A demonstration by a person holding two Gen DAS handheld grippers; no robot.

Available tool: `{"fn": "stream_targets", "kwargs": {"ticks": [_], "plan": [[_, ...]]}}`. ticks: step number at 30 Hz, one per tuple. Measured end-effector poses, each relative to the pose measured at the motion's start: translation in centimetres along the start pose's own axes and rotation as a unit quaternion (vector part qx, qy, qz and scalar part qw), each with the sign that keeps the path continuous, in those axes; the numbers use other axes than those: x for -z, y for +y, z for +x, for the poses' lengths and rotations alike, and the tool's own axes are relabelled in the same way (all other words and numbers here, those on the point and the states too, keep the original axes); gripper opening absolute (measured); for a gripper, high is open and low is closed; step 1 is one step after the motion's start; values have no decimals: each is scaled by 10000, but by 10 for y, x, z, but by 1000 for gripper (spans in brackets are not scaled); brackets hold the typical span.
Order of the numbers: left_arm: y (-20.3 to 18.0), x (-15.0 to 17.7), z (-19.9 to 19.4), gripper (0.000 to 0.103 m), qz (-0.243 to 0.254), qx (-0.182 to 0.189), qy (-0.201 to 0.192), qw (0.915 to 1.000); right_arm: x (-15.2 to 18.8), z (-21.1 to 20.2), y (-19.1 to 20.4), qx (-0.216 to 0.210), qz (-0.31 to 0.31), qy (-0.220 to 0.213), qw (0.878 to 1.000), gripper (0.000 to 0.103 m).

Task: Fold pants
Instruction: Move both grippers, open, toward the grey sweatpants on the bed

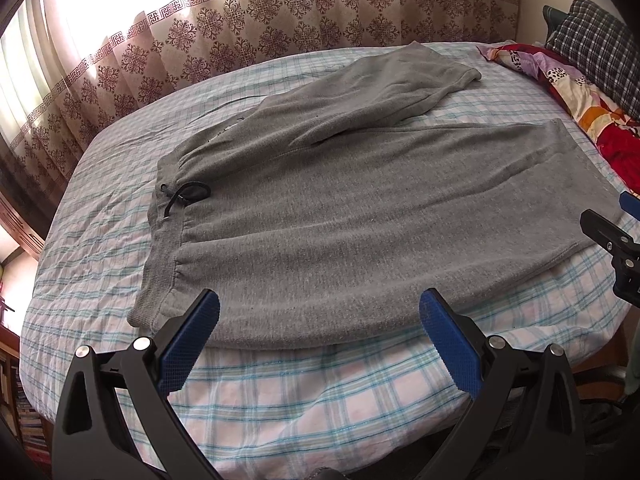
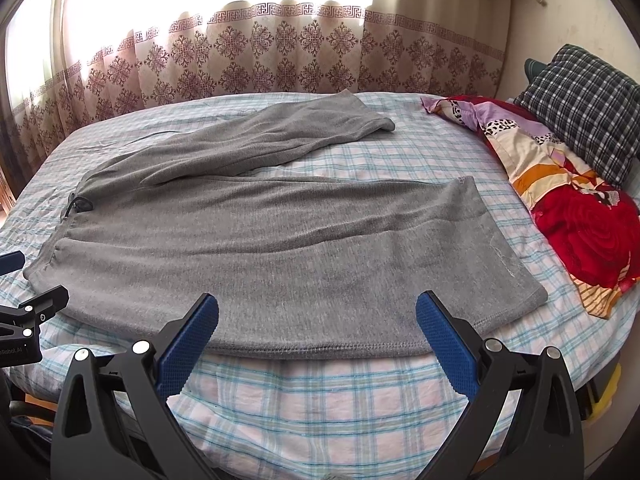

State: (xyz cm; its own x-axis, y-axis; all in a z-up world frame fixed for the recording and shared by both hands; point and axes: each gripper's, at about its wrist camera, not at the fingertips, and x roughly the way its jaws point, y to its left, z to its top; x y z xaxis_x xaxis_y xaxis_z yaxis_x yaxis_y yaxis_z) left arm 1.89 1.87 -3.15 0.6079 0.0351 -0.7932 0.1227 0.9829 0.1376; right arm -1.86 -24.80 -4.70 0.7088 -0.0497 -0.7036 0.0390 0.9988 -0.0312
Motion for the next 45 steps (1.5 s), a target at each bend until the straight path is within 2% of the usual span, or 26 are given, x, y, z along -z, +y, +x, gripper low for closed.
{"fn": "stream_targets", "kwargs": {"ticks": [17,26,31,37,39,42,45], "plan": [[4,2,9,101,-79,-34,134,9999,-1,2,-1,11,1,53,10000,98],[13,6,32,101,-271,24,504,9984,-2,9,-1,29,-42,179,9998,98],[20,10,51,101,-446,172,793,9957,-4,21,4,-10,-185,315,9993,98],[14,10,69,101,-320,218,991,9943,-3,46,15,-118,-556,632,9964,98],[14,13,74,101,-348,273,1121,9927,1,56,17,-181,-646,897,9937,98],[16,19,80,101,-411,388,1299,9899,15,76,16,-347,-590,1611,9846,98],[12,26,79,101,-207,358,1339,9901,24,73,17,-386,-725,1726,9816,98]]}}
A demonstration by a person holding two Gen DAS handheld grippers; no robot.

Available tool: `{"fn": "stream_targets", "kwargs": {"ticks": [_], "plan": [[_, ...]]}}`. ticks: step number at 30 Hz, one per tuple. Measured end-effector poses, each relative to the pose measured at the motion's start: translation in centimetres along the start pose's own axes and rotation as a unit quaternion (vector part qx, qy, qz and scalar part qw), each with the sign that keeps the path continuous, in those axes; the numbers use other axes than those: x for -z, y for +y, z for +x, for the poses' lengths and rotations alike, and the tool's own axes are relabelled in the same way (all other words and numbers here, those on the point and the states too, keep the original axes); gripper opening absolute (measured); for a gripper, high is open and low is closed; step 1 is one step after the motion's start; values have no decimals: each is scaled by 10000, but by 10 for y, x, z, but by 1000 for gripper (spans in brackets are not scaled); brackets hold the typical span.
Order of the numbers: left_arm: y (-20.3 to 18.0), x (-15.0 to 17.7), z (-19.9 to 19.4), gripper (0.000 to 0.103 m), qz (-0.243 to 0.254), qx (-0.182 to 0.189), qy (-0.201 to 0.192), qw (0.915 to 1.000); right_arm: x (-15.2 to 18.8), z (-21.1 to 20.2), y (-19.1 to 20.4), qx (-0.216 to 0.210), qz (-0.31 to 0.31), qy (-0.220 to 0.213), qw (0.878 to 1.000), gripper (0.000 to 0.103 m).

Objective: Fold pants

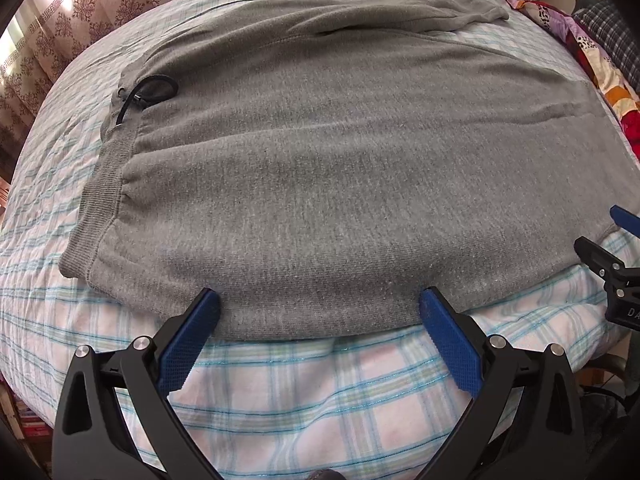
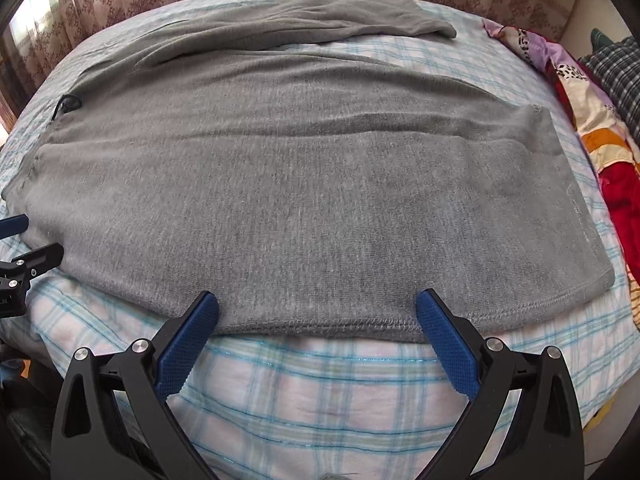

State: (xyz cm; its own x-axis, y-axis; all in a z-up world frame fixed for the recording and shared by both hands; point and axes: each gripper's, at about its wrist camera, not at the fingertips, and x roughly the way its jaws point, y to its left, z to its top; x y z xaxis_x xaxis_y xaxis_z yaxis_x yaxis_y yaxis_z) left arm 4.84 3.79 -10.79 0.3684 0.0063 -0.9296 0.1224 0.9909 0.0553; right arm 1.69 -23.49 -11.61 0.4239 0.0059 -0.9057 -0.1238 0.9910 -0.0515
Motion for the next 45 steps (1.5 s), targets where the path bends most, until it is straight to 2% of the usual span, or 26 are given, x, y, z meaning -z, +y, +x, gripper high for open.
{"fn": "stream_targets", "kwargs": {"ticks": [6,10,13,15,18,22,24,26,27,31,34,37,45], "plan": [[1,2,1,101,51,34,25,10000,7,-2,-2,-87,-152,162,9997,98],[0,-1,-3,101,100,9,-30,9999,0,-16,-20,-389,39,66,9992,98],[-1,-4,-13,101,110,-52,-125,9998,-3,-30,-43,-335,252,-172,9990,98],[-7,-9,-26,101,252,-107,-322,9991,-9,-33,-63,-177,400,-312,9986,98],[-23,-18,-41,101,536,-91,-561,9969,-14,-29,-95,318,585,-430,9969,98],[-42,-37,-42,101,629,56,-640,9959,-15,-13,-139,881,752,-399,9925,98],[-49,-44,-36,101,604,198,-601,9962,-11,-4,-162,984,871,-278,9909,98],[-54,-49,-23,101,593,237,-474,9968,-3,3,-179,781,1012,-155,9917,98],[-55,-51,-16,101,574,241,-372,9974,2,3,-182,660,991,-198,9927,98],[-53,-58,11,101,370,332,64,9987,15,0,-179,684,926,-247,9930,98],[-47,-69,19,101,140,472,249,9985,14,0,-178,660,935,-194,9932,98],[-46,-86,23,101,58,459,277,9985,3,-3,-178,632,899,-49,9939,98],[-64,-143,38,101,149,447,169,9987,-42,-11,-173,503,828,-404,9945,98]]}}
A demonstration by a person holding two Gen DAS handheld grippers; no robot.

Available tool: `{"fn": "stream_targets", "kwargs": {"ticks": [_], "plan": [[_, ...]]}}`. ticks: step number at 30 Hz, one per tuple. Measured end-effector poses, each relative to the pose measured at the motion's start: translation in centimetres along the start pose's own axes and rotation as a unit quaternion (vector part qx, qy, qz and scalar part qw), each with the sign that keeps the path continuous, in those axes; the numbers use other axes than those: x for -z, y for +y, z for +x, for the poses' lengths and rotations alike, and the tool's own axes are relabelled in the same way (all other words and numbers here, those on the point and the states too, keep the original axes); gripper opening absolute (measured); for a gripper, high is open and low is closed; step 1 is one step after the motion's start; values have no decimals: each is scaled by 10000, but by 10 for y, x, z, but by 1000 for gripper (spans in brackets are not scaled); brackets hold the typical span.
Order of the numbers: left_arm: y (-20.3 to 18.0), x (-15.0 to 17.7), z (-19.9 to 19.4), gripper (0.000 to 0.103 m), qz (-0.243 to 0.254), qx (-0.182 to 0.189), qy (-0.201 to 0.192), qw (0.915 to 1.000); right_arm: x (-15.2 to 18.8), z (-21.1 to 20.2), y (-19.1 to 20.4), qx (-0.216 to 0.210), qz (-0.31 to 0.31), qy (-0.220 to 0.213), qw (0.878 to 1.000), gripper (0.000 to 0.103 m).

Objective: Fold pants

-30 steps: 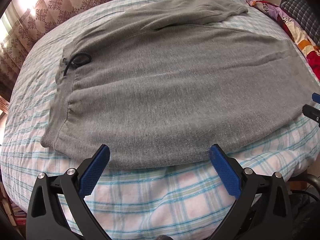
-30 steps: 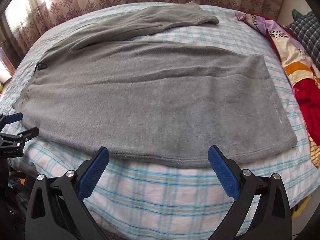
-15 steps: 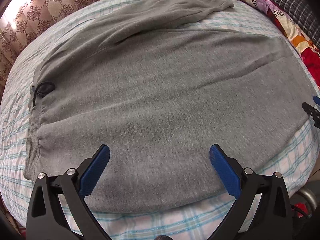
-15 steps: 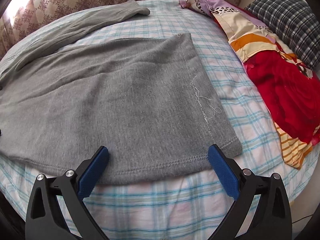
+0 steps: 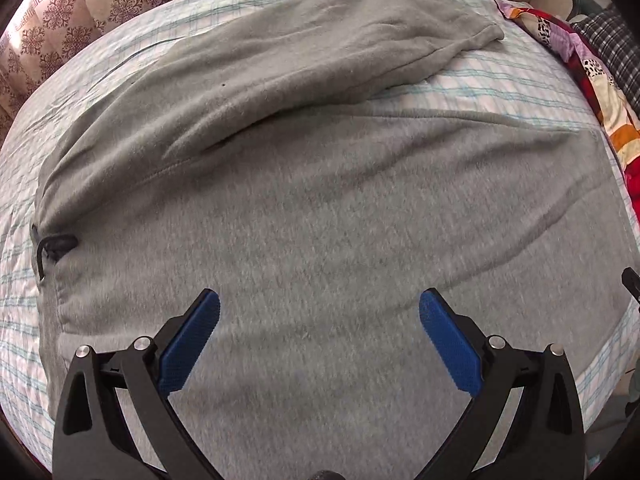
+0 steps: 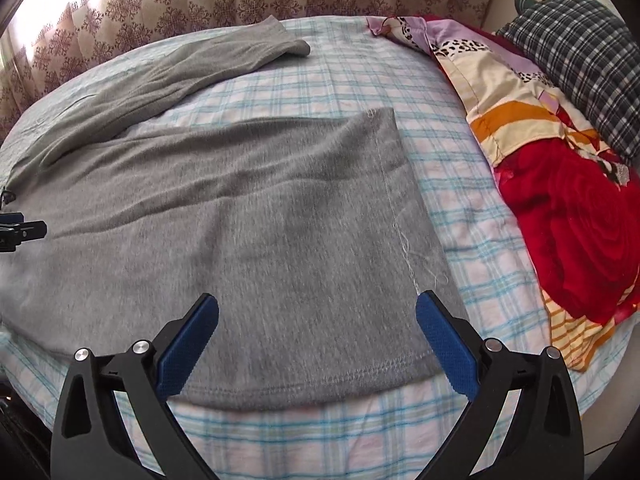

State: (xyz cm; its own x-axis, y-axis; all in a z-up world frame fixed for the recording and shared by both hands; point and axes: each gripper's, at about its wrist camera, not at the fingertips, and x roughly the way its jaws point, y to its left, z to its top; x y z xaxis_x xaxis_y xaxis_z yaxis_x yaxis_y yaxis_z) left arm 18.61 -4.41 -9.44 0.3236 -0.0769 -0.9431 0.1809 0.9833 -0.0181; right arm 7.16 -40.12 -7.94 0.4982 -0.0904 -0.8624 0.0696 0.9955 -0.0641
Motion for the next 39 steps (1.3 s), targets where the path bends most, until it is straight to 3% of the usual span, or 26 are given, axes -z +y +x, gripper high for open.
{"fn": "stream_targets", "kwargs": {"ticks": [7,15,19,34,39], "plan": [[-12,-45,26,101,-35,-5,13,10000,-49,35,21,-126,-86,-48,9999,98],[-7,-71,52,101,-202,-145,4,9997,-86,90,17,8,101,284,9995,98],[-9,-78,57,101,-152,-225,-76,9996,-94,106,7,33,340,314,9989,98],[1,-82,60,101,-83,-221,-163,9996,-101,113,11,210,310,289,9989,98],[-3,-78,61,101,-6,-293,-216,9993,-96,111,11,242,342,33,9991,98]]}}
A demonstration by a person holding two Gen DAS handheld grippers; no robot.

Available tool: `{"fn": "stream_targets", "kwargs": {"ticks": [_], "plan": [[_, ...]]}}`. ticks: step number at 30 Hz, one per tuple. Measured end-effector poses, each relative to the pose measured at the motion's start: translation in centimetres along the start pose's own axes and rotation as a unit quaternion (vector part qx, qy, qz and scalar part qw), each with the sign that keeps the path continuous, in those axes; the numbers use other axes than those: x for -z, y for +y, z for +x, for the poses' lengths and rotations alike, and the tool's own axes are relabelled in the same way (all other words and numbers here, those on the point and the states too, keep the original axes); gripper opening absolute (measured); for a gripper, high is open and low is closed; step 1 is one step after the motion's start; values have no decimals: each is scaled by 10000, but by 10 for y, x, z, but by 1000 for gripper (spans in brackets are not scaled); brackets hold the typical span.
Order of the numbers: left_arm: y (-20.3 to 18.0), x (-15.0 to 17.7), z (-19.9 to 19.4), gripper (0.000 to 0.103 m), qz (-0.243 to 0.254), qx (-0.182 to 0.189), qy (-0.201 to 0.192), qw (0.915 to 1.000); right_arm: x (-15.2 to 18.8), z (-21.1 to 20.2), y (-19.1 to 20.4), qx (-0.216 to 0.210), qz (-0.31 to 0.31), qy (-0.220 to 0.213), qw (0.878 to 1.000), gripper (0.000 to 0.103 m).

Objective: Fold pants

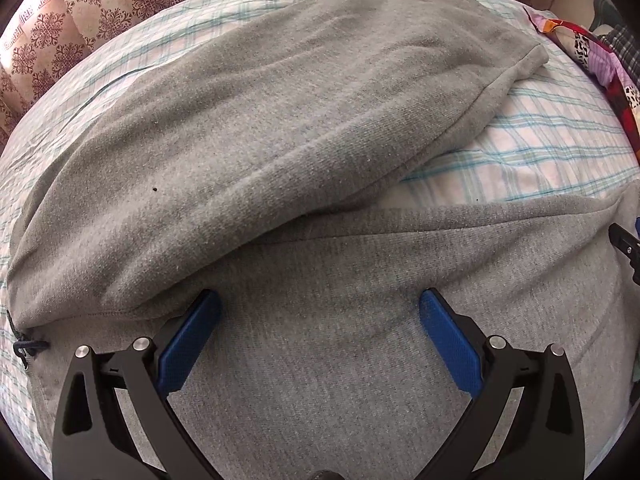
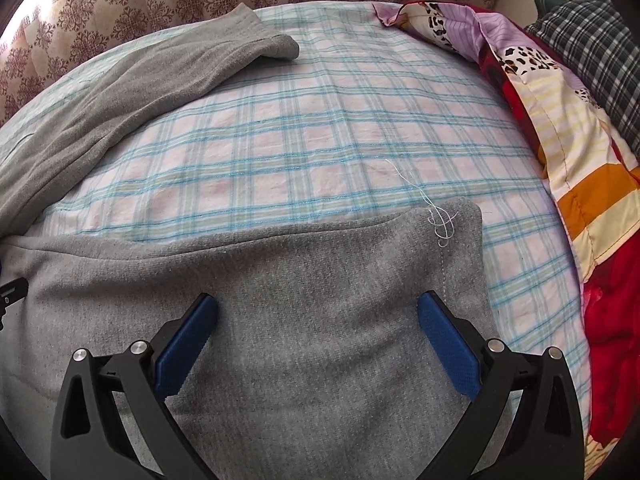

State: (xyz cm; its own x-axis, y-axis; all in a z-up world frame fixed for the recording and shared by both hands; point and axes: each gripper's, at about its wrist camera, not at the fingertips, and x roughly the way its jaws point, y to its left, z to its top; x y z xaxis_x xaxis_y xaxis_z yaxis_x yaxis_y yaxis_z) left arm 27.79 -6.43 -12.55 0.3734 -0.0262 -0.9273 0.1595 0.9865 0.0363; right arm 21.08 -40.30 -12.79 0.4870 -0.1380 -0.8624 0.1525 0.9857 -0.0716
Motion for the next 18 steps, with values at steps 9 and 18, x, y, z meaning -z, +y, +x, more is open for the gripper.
{"fn": "stream_targets", "kwargs": {"ticks": [9,18], "plan": [[-10,8,-15,101,61,102,65,9999,0,0,3,86,-16,-5,10000,98],[42,0,-60,101,-239,419,-386,9981,-1,0,2,28,-38,-11,10000,98]]}}
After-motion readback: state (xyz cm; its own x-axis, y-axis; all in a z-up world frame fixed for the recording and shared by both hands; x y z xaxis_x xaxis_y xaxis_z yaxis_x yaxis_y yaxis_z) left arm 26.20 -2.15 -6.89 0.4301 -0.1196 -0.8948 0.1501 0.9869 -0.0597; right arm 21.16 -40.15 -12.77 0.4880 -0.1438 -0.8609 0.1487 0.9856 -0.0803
